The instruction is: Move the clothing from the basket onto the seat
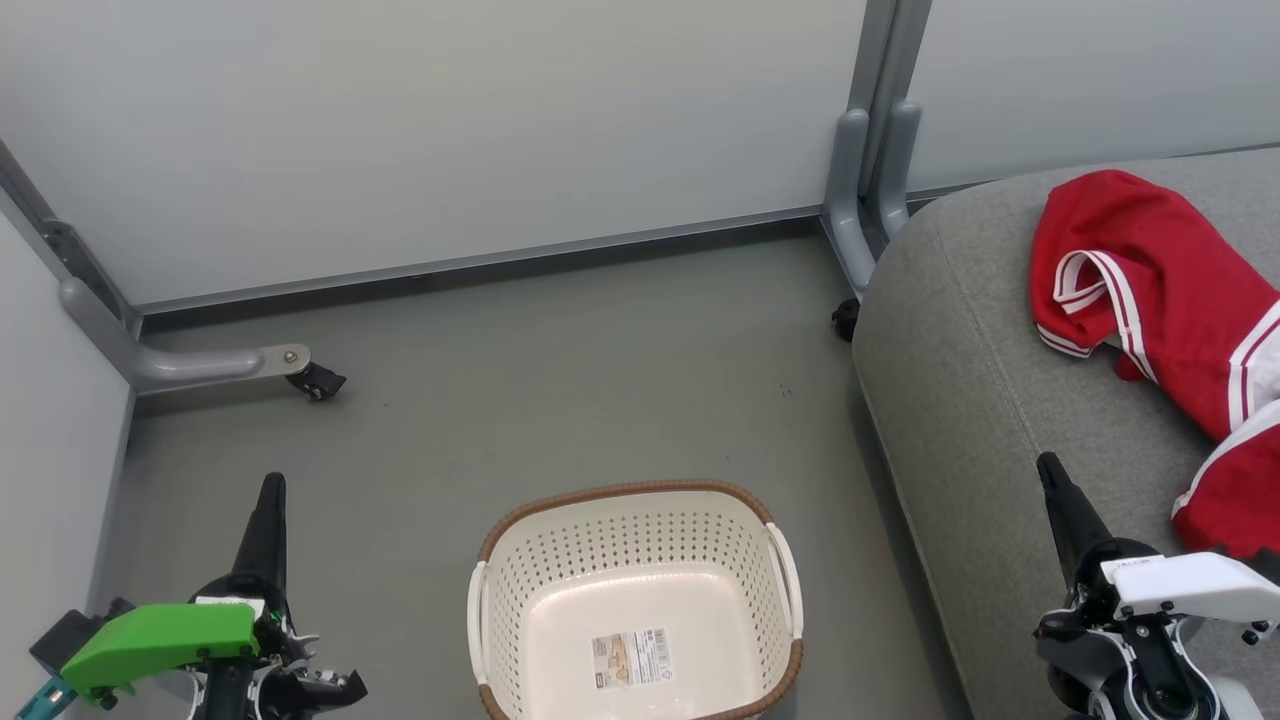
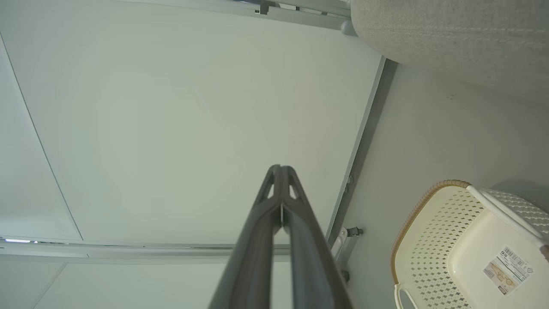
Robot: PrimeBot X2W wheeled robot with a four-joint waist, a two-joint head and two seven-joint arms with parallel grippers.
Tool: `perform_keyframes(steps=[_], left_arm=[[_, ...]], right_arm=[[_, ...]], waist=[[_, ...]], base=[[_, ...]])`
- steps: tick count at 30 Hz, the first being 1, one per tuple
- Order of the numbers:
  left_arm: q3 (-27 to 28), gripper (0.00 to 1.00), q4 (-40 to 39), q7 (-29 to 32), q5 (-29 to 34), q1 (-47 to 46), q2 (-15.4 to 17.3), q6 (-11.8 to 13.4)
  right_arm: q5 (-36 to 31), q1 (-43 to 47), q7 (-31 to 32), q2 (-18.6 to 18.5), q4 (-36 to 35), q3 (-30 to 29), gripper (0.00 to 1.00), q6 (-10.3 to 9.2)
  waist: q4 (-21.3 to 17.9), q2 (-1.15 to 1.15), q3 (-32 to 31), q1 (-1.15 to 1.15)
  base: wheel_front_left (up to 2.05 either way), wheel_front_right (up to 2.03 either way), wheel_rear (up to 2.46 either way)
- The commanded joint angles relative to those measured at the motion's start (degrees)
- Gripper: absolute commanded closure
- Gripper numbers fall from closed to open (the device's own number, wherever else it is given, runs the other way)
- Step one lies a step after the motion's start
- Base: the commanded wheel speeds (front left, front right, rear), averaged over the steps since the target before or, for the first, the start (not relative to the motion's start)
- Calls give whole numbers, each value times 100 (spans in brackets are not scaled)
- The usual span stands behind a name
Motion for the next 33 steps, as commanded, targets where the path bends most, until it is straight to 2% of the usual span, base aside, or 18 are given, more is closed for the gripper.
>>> perform_keyframes(steps=[1,11,33], left_arm=[[39,100,9,30,-131,-130,22,-38],[88,100,40,139,-546,-195,23,-58],[85,100,38,142,-536,-178,22,-59]], right_arm=[[116,-80,39,-37,11,-25,100,-1],[530,-122,145,-40,38,-68,100,-2],[527,-121,147,-39,38,-66,100,-2]], waist=[[-1,0,7,0],[-8,0,64,0],[-9,0,67,0]], base=[[0,0,0],[0,0,0],[0,0,0]])
